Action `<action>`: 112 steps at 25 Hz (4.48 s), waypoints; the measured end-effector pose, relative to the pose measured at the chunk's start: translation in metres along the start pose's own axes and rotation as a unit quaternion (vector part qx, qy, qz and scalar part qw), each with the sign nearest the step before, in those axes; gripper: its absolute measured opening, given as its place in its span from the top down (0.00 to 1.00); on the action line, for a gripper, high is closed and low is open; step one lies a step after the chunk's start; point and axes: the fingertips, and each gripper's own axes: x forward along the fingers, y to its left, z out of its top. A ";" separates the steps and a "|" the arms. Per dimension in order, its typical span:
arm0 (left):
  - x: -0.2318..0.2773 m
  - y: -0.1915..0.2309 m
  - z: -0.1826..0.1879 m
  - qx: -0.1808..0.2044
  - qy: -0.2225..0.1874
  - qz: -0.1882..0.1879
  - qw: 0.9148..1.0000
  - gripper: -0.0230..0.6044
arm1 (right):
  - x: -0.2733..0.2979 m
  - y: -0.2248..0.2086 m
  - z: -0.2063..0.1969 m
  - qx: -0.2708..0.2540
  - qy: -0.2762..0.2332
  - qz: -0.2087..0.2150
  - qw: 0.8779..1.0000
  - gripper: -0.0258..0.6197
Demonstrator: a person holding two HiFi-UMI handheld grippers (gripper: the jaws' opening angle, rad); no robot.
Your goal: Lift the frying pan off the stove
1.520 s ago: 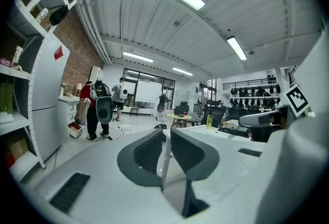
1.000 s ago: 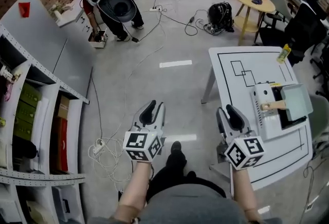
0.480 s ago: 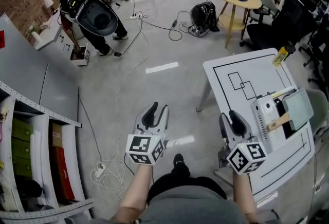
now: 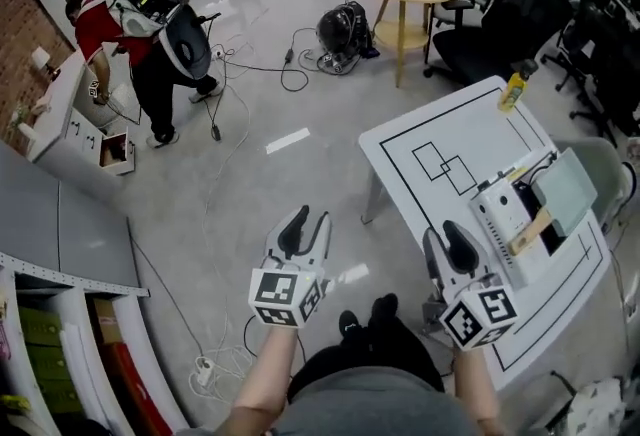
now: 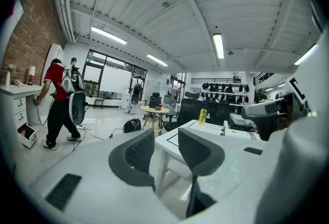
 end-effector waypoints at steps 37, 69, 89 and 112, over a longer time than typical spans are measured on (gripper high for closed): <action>0.218 -0.336 0.000 0.098 0.055 -0.406 0.907 0.73 | -0.191 -0.204 0.049 0.094 -0.186 -0.315 0.926 0.72; 0.223 -0.429 -0.042 -0.100 0.390 -0.635 0.659 0.67 | -0.184 -0.206 0.041 0.143 -0.235 -0.479 0.834 0.71; 0.207 -0.453 -0.066 -0.282 0.564 -0.563 0.534 0.64 | -0.182 -0.209 0.041 0.154 -0.236 -0.454 0.845 0.71; 0.200 -0.474 -0.087 -0.288 0.607 -0.541 0.506 0.69 | -0.170 -0.213 0.033 0.189 -0.221 -0.395 0.872 0.71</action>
